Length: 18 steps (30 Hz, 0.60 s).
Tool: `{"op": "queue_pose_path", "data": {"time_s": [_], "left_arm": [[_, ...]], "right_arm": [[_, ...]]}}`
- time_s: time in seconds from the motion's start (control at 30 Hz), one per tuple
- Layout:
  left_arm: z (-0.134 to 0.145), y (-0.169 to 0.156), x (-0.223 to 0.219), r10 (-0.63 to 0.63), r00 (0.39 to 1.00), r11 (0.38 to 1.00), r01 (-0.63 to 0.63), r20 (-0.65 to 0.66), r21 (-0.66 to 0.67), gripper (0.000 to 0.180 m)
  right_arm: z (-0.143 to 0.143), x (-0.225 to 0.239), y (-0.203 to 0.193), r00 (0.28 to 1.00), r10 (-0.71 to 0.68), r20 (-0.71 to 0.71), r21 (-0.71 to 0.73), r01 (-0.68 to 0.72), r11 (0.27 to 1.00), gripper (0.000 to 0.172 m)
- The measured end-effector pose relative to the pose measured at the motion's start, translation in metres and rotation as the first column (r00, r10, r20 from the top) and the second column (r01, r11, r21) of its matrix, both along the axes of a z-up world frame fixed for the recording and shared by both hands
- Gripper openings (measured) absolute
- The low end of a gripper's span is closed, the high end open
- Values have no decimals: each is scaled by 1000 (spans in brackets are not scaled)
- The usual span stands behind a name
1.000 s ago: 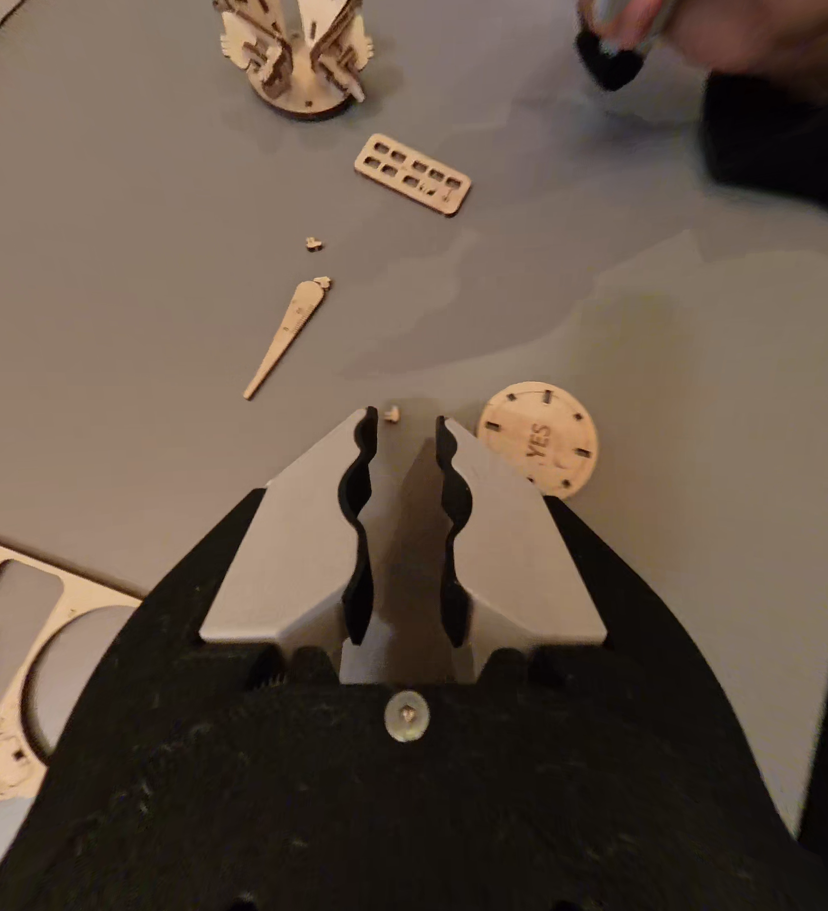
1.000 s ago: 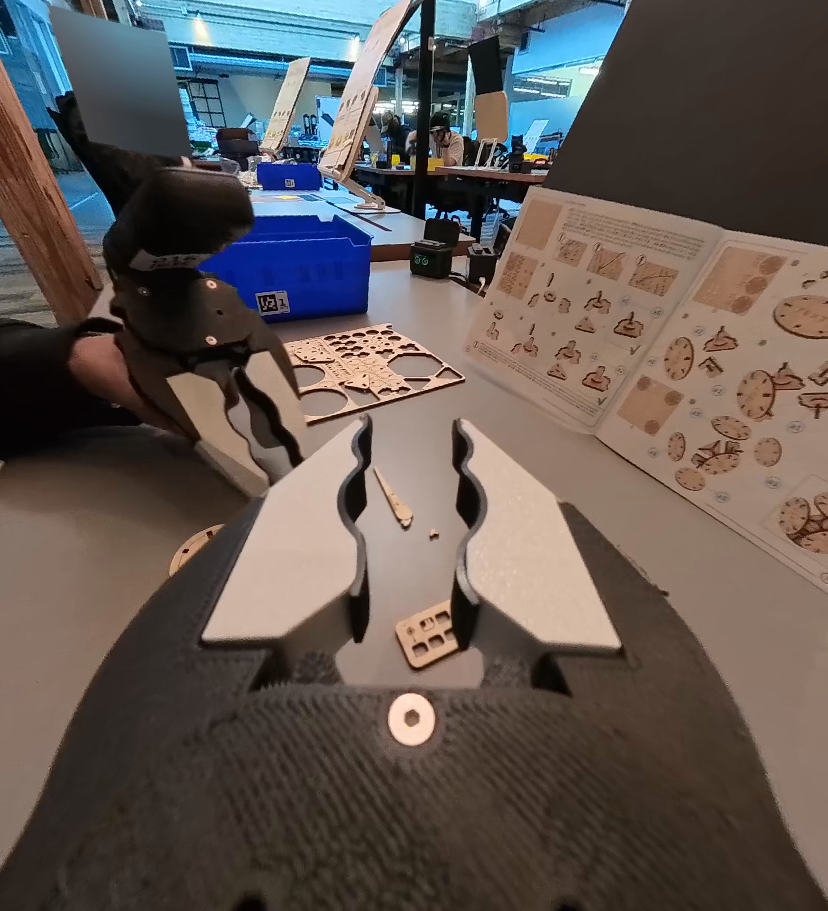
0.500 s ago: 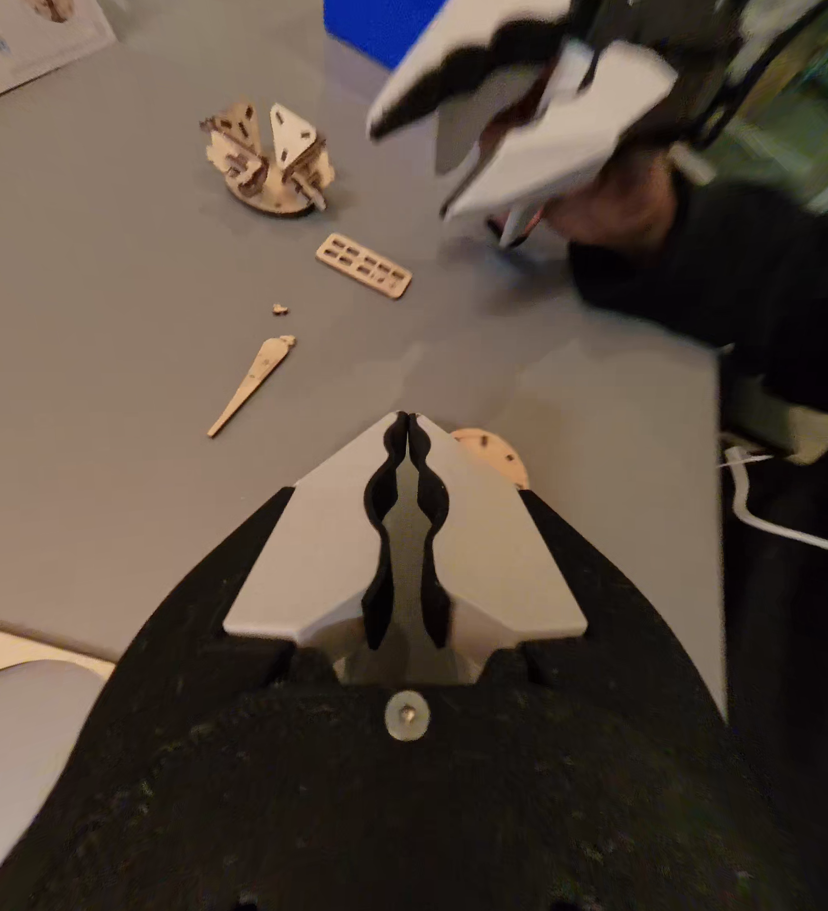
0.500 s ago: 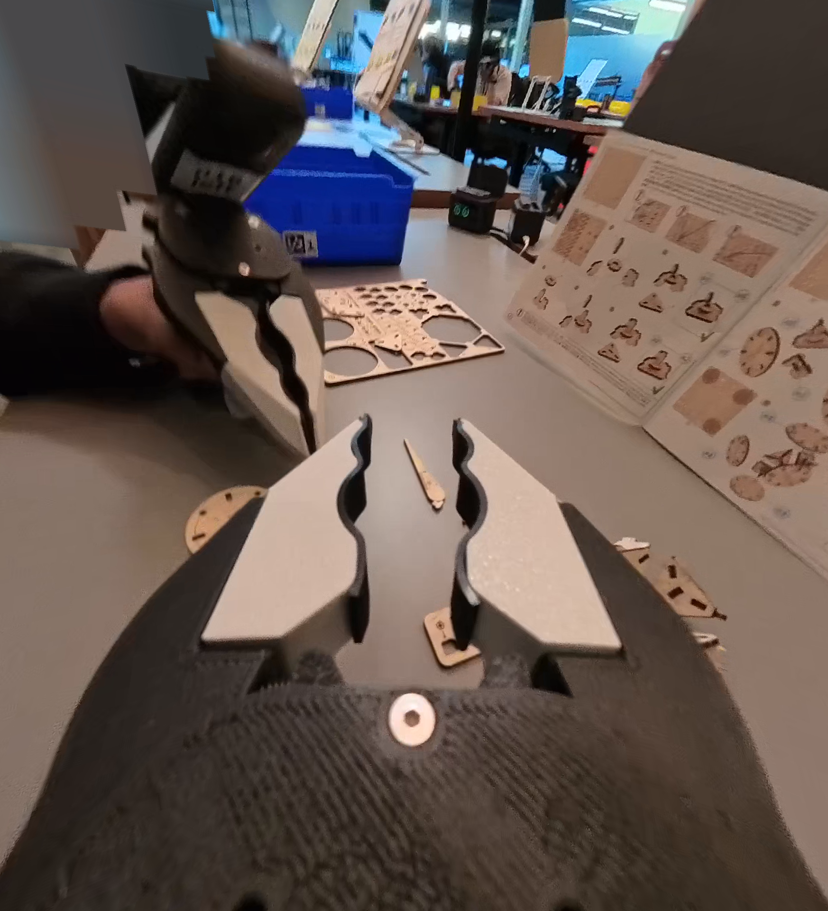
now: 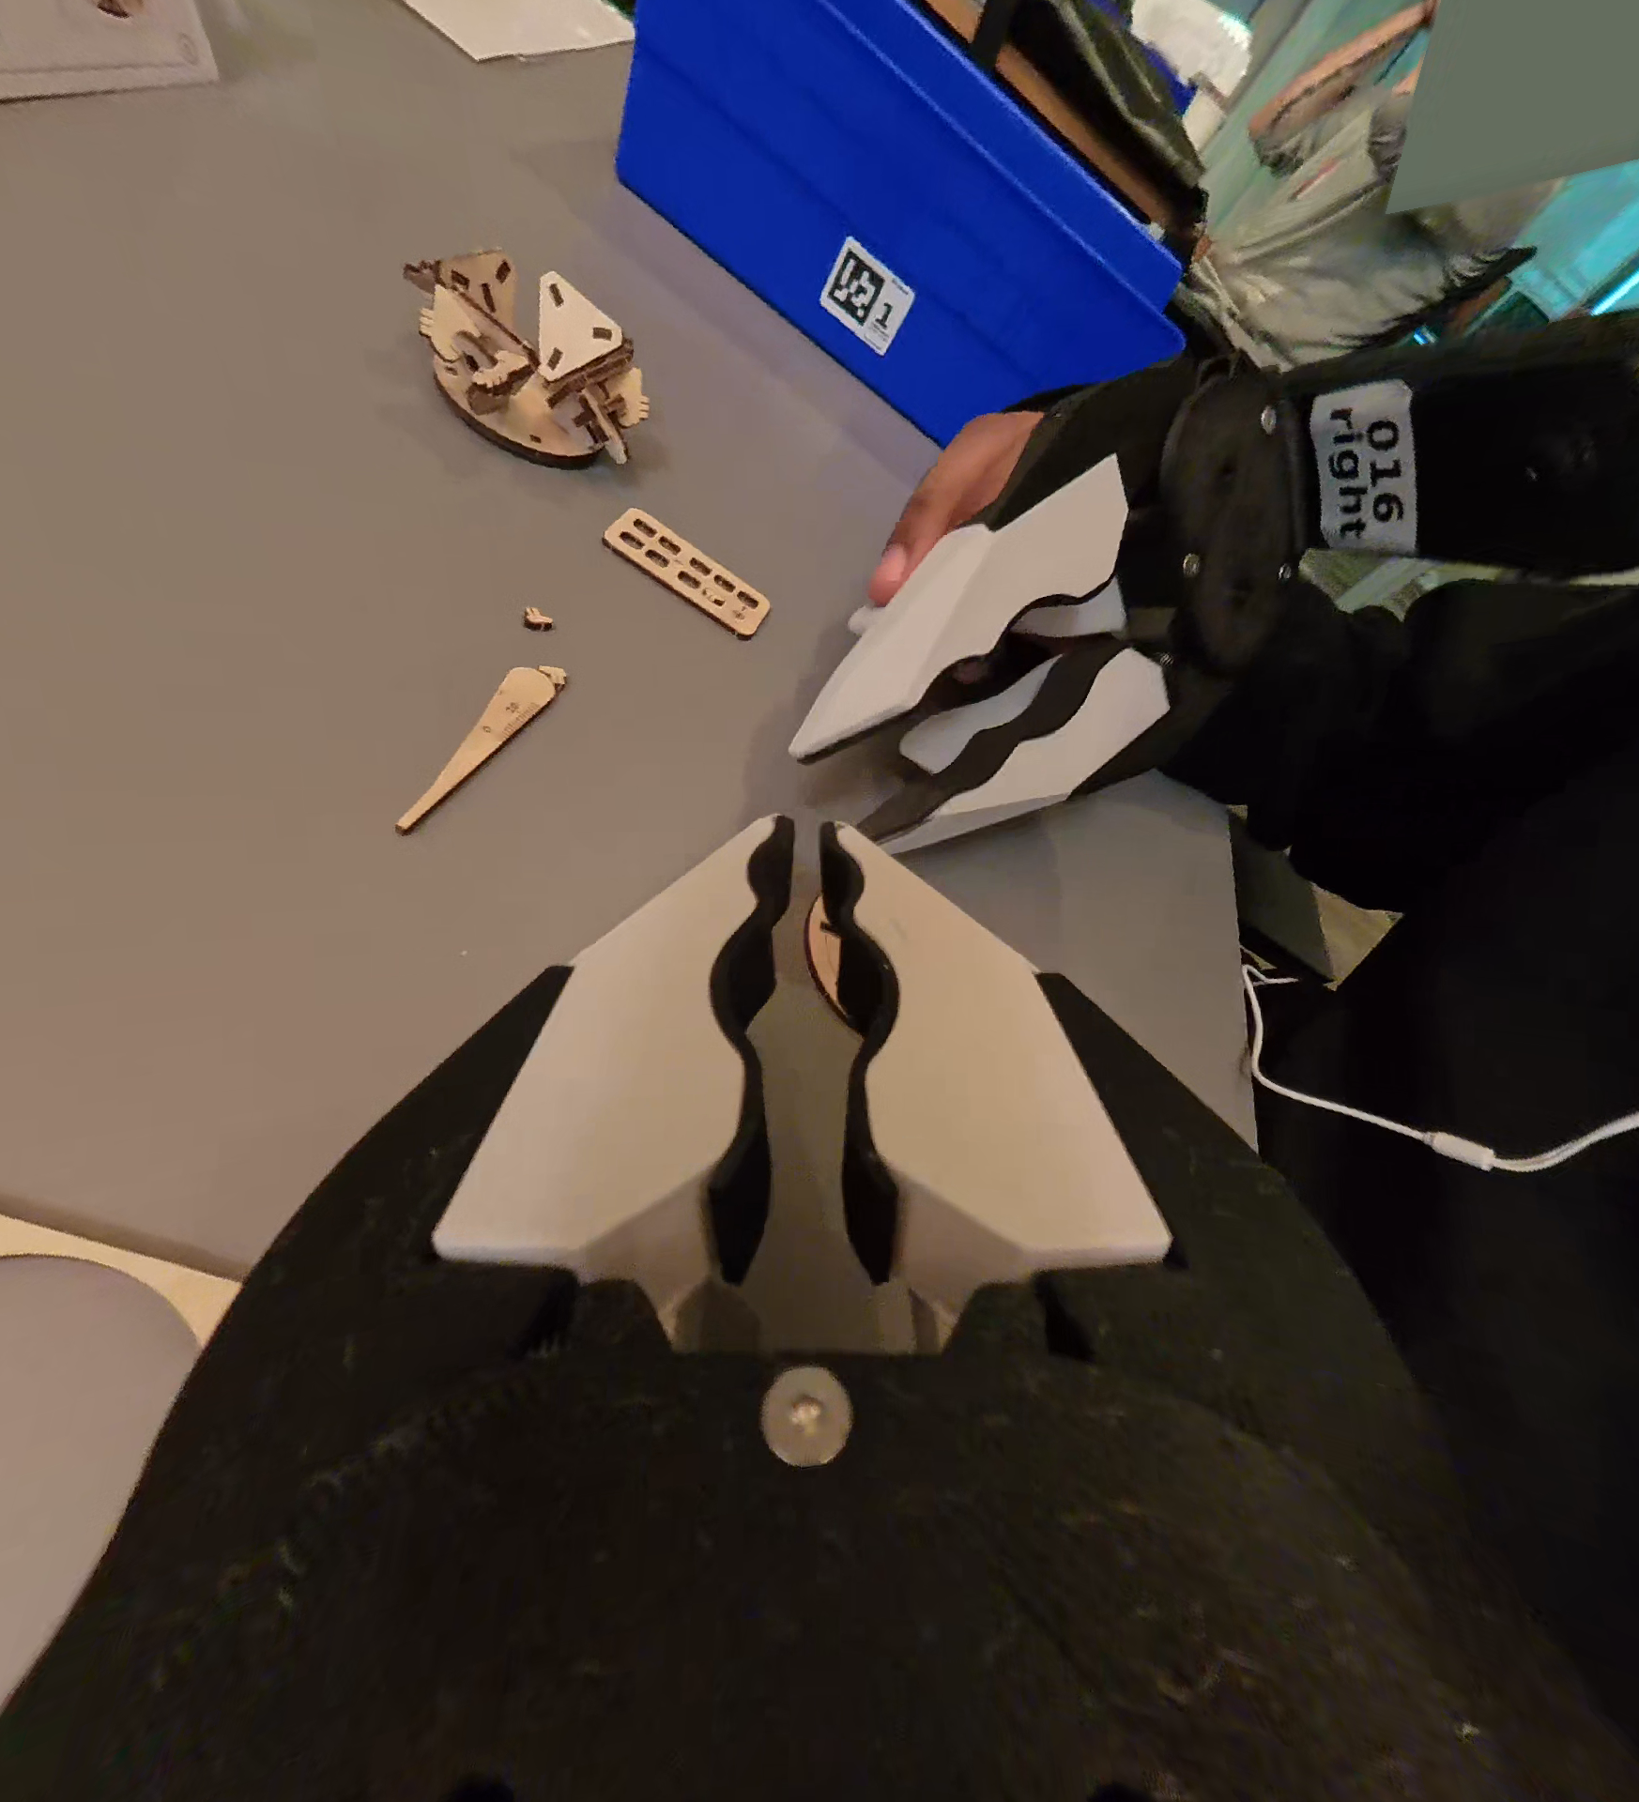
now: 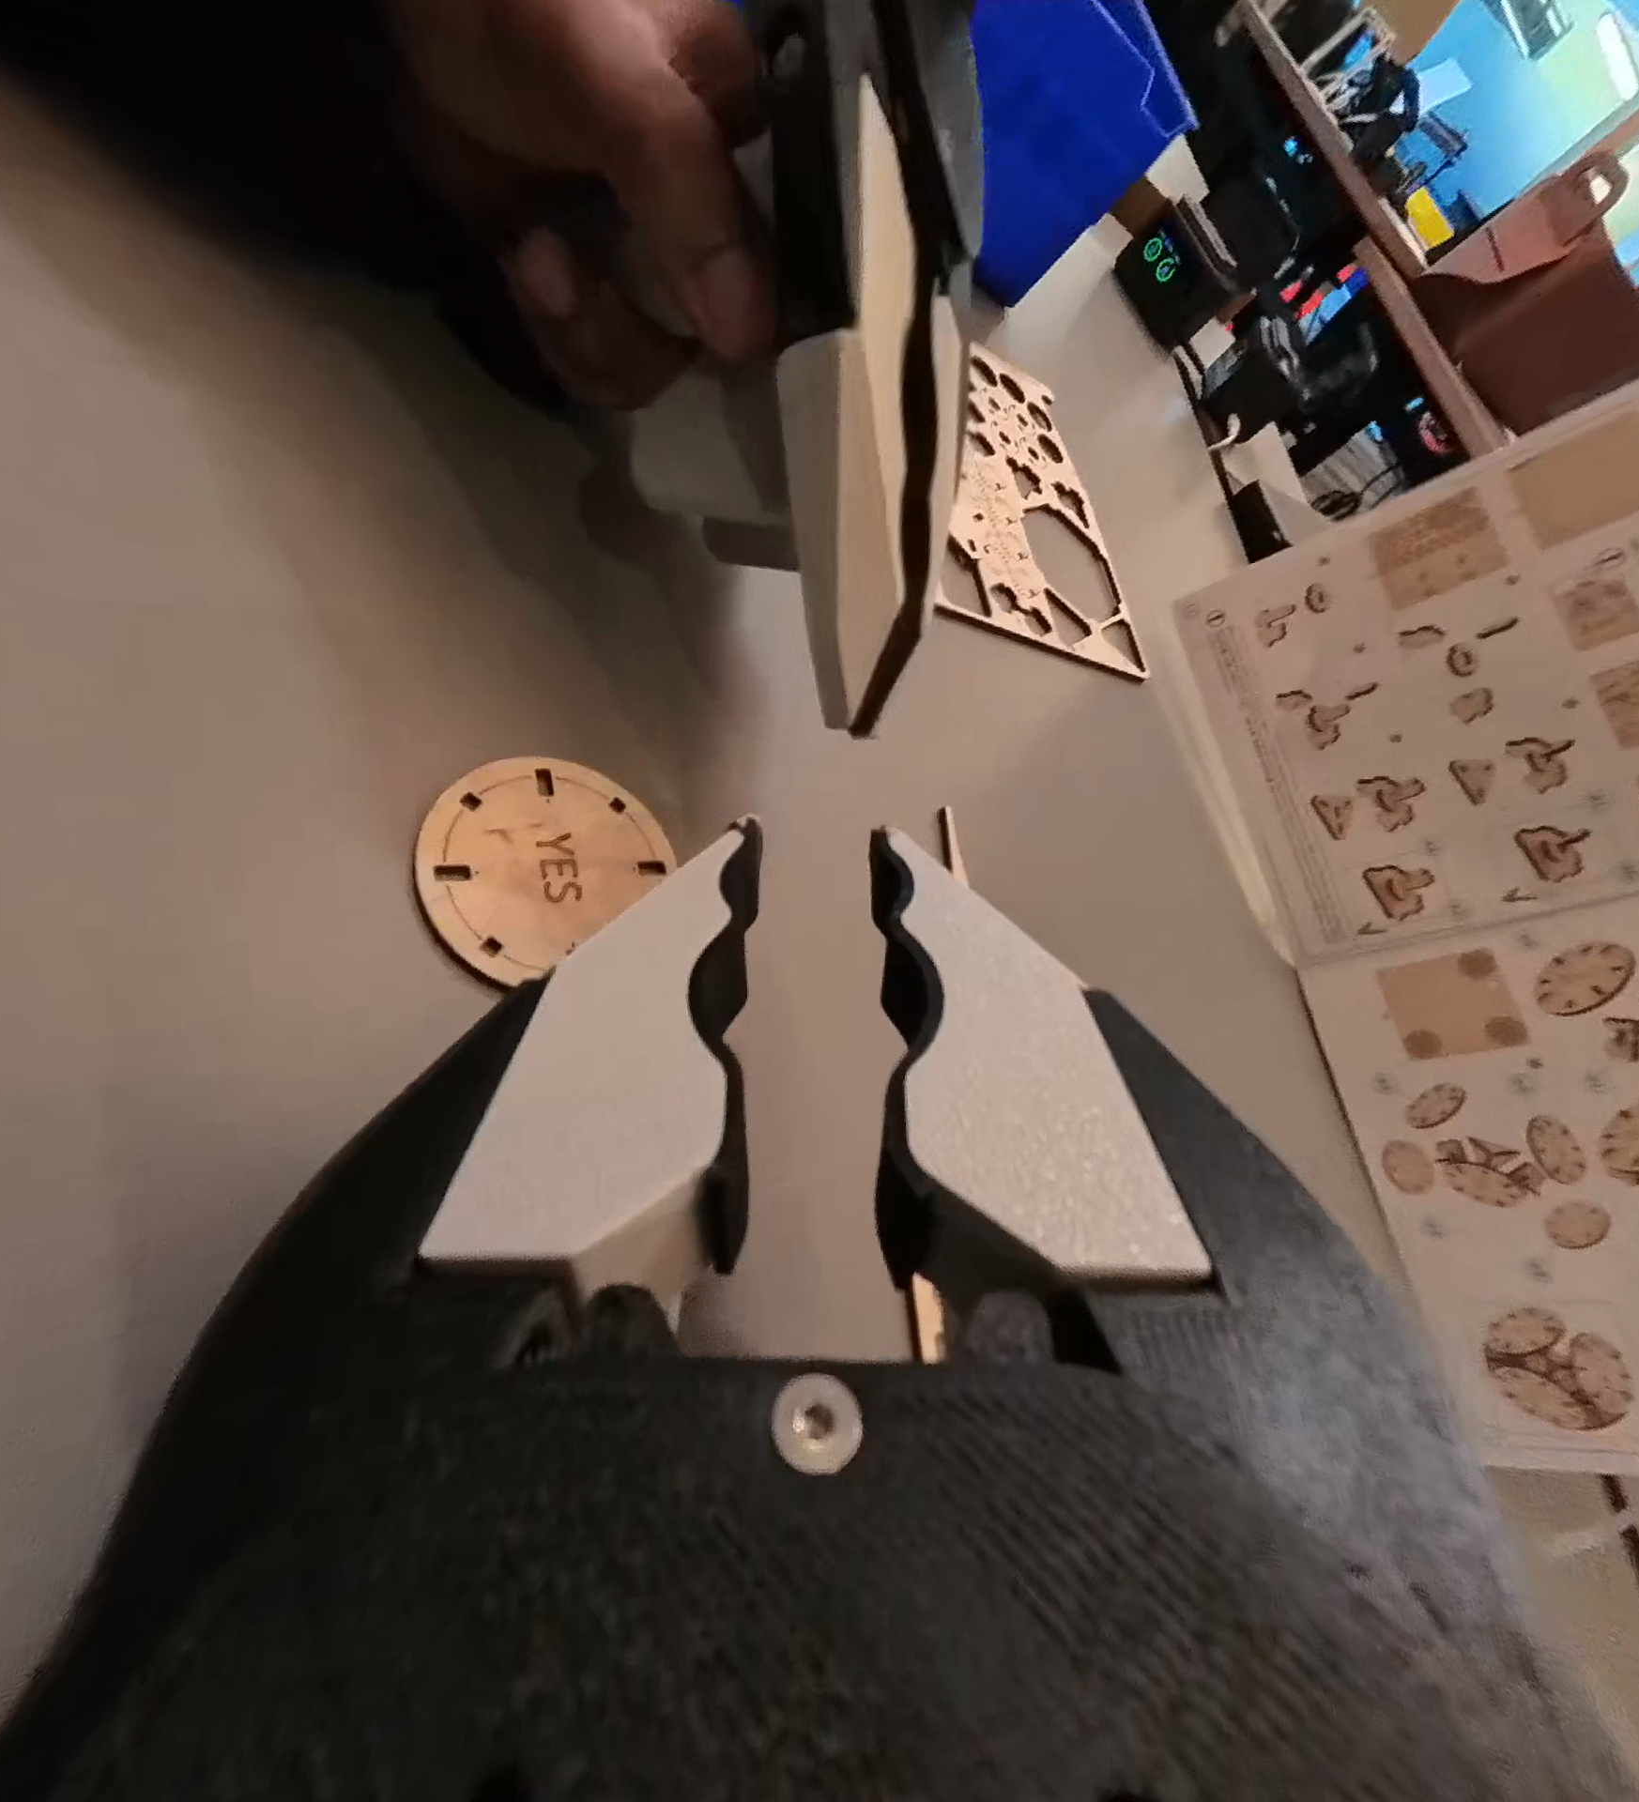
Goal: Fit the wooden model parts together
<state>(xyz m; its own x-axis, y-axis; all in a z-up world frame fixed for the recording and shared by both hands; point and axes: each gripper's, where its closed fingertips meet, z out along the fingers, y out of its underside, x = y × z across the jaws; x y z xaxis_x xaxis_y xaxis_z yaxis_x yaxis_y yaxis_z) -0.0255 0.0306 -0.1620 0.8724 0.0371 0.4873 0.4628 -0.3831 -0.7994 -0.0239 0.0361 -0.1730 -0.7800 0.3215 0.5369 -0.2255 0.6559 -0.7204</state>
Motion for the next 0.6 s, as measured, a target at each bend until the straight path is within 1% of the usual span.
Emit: {"op": "queue_pose_path", "data": {"time_s": [0.13, 0.23, 0.33, 0.4, 0.47, 0.5, 0.53, 0.6], "left_arm": [[-9, -5, -9, 55, 998, 997, -54, 10, -61, 15], [-16, -5, -8, 47, 999, 992, -49, -23, -114, 17], [-28, -2, -2, 16, 997, 979, -32, -82, -201, 16], [-35, -1, -1, 1, 992, 967, -33, -124, -254, 18], [-38, -1, -1, -3, 988, 960, -40, -152, -279, 27], [-39, -1, -1, -3, 987, 958, -43, -159, -282, 28], [-39, -1, 0, -5, 987, 958, -42, -163, -284, 28], [-40, -1, 0, -13, 986, 955, -37, -166, -293, 21]], "right_arm": [[8, -5, 8, 995, -19, 99, -119, 31, 992, 21], [7, -10, 15, 985, -34, 170, -165, 62, 984, 21], [2, -10, 19, 972, -39, 231, -155, 76, 985, 15], [0, -8, 18, 970, -33, 239, -140, 68, 988, 12], [-4, -7, 16, 972, -30, 231, -115, 58, 992, 10], [-5, -6, 16, 974, -31, 226, -103, 56, 993, 8], [-6, -6, 15, 975, -35, 220, -91, 56, 994, 7], [-8, -7, 15, 976, -42, 215, -76, 60, 995, 4]]}}
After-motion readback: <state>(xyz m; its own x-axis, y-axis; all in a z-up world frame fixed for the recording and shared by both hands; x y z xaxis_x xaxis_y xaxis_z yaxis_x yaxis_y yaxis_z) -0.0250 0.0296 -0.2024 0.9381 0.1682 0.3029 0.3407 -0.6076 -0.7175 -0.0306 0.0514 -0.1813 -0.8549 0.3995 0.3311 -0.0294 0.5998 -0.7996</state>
